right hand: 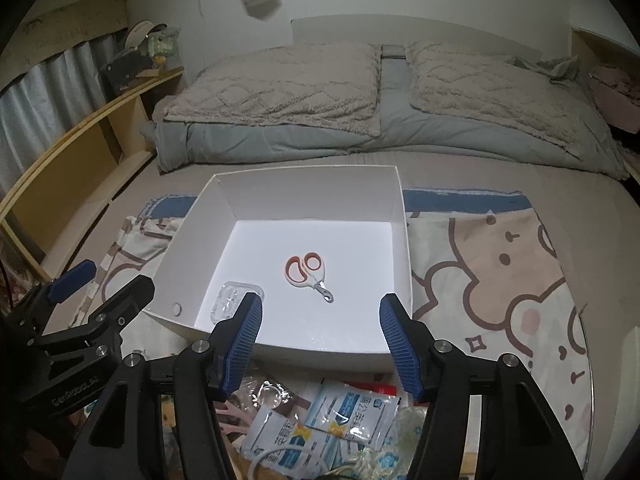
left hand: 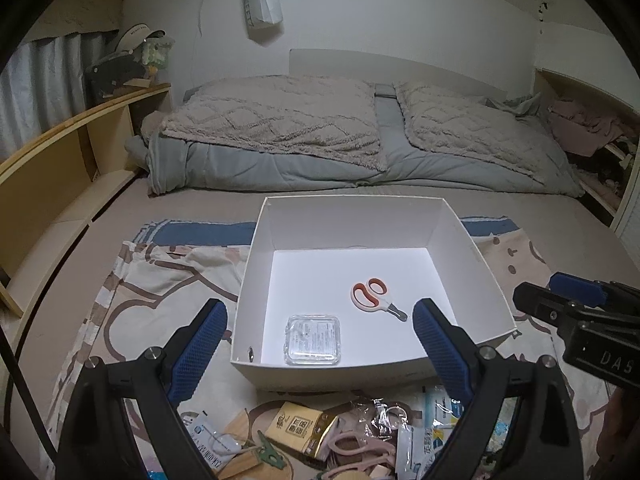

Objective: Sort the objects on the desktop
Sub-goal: 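Withdraw both grippers from the shoebox back over the pile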

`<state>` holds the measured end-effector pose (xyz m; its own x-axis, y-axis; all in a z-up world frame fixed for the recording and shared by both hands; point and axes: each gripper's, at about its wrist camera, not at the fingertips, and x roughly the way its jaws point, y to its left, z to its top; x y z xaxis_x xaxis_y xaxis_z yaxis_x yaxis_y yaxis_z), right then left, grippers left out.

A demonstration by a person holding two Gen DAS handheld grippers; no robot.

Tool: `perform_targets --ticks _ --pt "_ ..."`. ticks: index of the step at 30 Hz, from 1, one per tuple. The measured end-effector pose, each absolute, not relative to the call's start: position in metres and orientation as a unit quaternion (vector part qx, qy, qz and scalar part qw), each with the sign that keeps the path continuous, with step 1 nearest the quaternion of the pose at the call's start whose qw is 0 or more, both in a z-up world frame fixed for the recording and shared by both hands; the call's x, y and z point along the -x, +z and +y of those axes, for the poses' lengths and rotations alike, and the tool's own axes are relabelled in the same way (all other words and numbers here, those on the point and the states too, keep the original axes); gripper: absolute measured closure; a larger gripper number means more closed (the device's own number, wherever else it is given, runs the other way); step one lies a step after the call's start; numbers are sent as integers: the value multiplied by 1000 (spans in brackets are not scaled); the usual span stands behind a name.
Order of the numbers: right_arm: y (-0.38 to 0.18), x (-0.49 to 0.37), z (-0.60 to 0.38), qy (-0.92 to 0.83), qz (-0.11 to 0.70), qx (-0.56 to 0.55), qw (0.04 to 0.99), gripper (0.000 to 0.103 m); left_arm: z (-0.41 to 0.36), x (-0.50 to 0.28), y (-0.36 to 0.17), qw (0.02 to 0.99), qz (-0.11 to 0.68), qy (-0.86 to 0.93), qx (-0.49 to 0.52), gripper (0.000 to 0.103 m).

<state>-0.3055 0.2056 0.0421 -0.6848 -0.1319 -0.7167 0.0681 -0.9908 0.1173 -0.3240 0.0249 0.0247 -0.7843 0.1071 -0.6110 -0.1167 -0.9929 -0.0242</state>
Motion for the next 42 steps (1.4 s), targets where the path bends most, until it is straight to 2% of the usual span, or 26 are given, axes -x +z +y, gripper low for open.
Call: perform_targets --ticks 19,23,24,25,27,30,32,42 --pt "71 260 197 -932 -13 -359 50 42 13 280 48 58 7 951 304 8" --pt "73 250 196 -937 -3 -347 44 41 12 270 51 54 9 954 296 4" --pt "73 247 197 -939 -2 -343 40 33 13 267 51 55 11 954 294 3" --pt "74 246 197 -940 -2 -340 37 21 13 264 52 54 13 955 292 2" --pt "75 240 199 -943 2 -331 30 10 13 259 53 51 16 956 289 0" --pt "76 233 201 -946 6 -323 21 10 13 253 53 52 17 956 290 0" --pt "77 228 203 -948 5 -317 16 0 13 252 53 52 17 956 289 0" --pt "78 208 205 -953 8 -304 10 0 11 231 63 55 16 958 280 0"
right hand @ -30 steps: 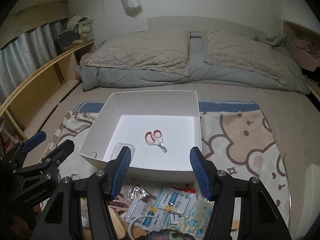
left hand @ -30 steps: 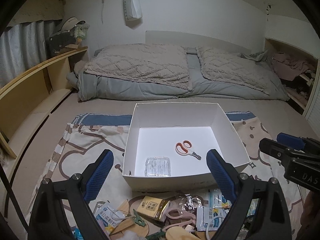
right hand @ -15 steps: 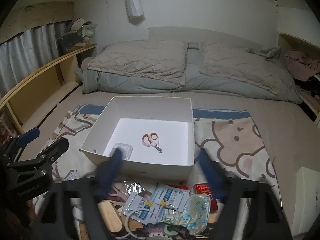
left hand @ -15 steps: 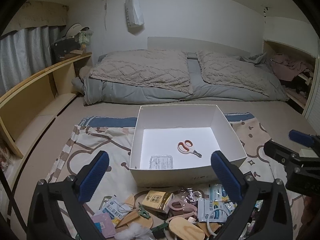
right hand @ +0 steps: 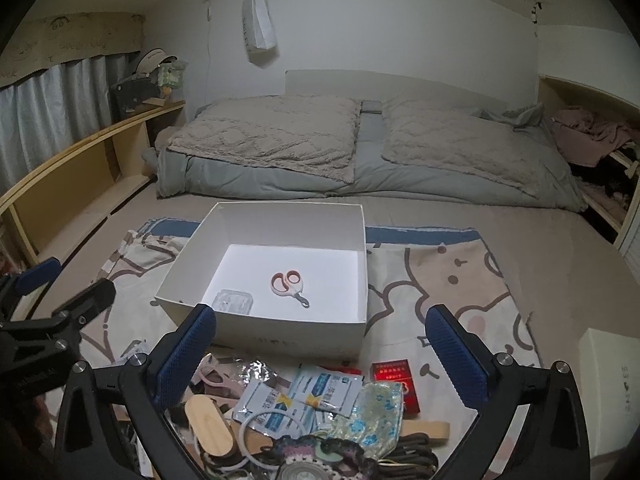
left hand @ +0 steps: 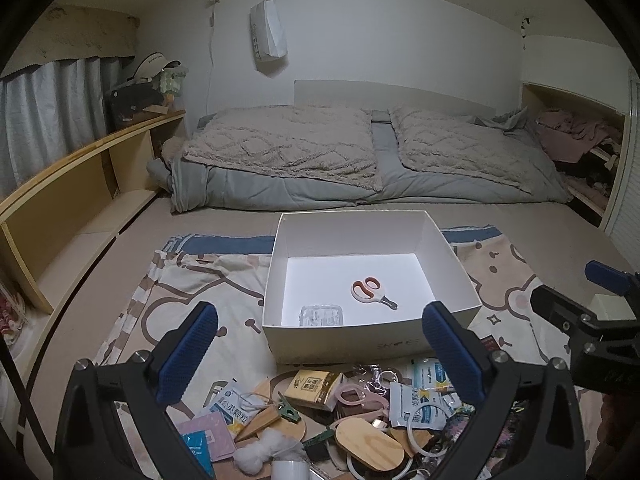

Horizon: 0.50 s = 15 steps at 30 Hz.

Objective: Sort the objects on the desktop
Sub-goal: 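Withdraw both grippers from the shoebox back over the pile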

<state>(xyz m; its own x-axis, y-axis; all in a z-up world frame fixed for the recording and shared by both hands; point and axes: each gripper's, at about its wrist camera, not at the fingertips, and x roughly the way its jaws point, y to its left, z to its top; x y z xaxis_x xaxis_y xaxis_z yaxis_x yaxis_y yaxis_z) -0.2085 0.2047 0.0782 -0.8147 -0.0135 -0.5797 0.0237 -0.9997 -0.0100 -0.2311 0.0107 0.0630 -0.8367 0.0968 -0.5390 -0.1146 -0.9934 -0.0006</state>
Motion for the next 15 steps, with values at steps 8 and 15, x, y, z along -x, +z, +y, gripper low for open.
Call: perform_targets --ticks 8,15 --pt "92 190 203 -957 12 -288 11 0 9 214 80 59 13 963 264 0" --pt "103 165 200 -961 22 -276 11 0 2 188 93 65 0 966 250 0"
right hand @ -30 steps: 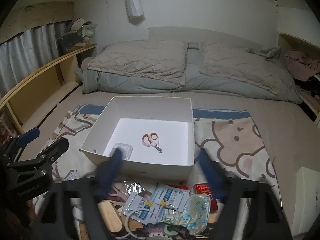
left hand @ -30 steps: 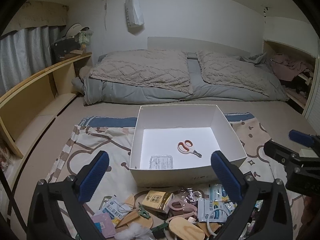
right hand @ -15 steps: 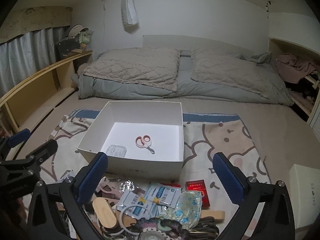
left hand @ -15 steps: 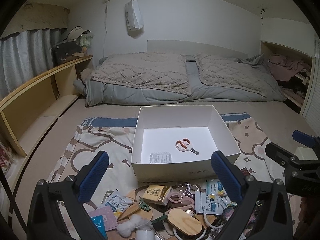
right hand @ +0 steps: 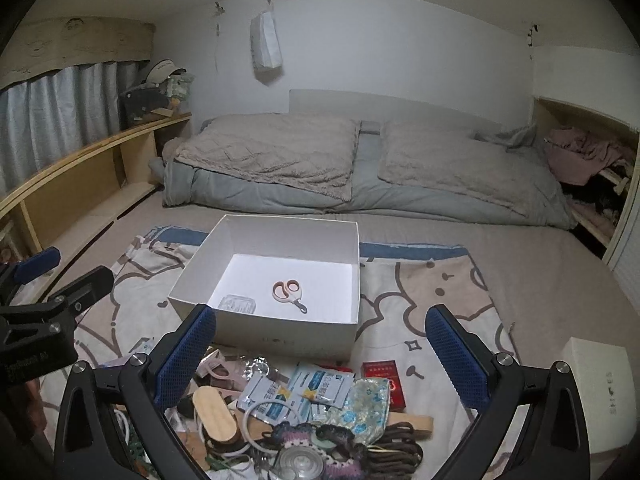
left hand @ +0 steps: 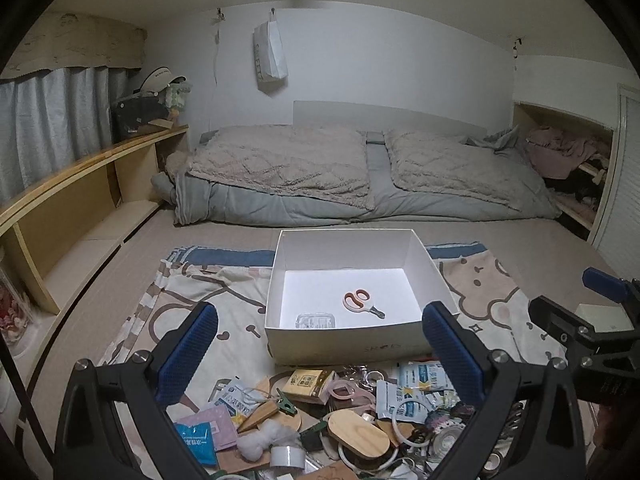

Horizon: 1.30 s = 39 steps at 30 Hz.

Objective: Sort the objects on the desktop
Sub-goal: 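Withdraw both grippers from the shoebox back over the pile, then move both grippers over the pile toward the white ring and medicine packet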

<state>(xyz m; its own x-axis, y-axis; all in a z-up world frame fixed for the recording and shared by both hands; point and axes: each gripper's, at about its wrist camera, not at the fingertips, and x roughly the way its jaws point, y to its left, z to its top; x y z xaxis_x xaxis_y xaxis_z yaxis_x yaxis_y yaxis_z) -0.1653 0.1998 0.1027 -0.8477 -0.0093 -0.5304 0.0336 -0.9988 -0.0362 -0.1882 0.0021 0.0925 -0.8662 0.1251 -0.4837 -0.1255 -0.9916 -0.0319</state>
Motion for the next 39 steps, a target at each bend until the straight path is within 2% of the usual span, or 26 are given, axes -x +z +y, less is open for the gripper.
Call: perform_targets --ticks 15,39 --pt "104 110 200 -965 15 -262 15 0 -14 130 101 70 -4 971 229 0" --pt "72 62 199 -964 9 -264 17 0 -32 81 89 79 -13 974 212 0"
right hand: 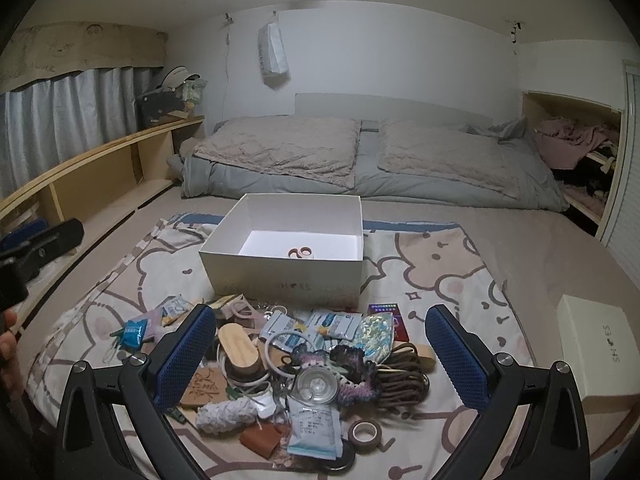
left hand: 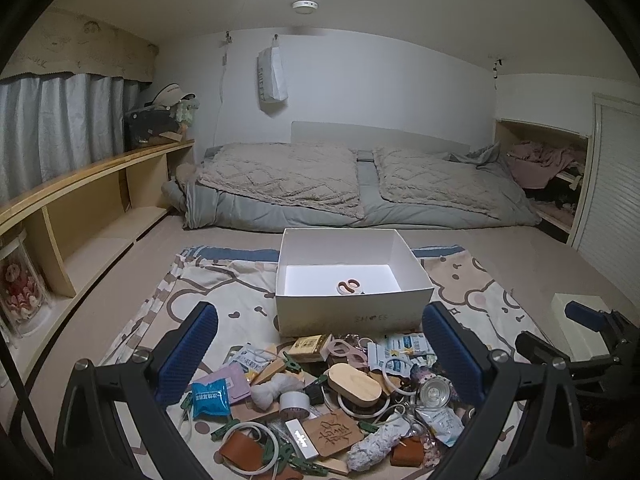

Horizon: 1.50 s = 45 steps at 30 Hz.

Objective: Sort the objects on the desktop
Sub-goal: 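Move both grippers over the pile toward the white ring and medicine packet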

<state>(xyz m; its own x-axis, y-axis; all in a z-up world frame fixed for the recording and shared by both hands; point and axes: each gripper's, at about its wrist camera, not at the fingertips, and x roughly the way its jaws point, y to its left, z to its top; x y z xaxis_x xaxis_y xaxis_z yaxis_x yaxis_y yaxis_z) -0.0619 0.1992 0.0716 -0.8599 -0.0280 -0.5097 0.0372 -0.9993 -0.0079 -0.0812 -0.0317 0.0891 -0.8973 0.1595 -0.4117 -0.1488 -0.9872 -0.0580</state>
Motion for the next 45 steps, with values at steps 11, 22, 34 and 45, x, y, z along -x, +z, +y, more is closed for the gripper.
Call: perform_targets --ticks 11,22,34,45 --pt "63 50 189 -963 2 -268 35 0 -58 60 77 48 -5 974 220 0" --pt "27 53 187 -954 -11 -298 37 0 -91 68 34 30 -32 969 245 0" --pt "5 67 197 -941 -24 -337 17 0 -100 83 -4 27 -31 959 279 0" --pt "-62 91 206 -901 -45 -430 -14 0 -120 75 -30 9 -56 952 300 0"
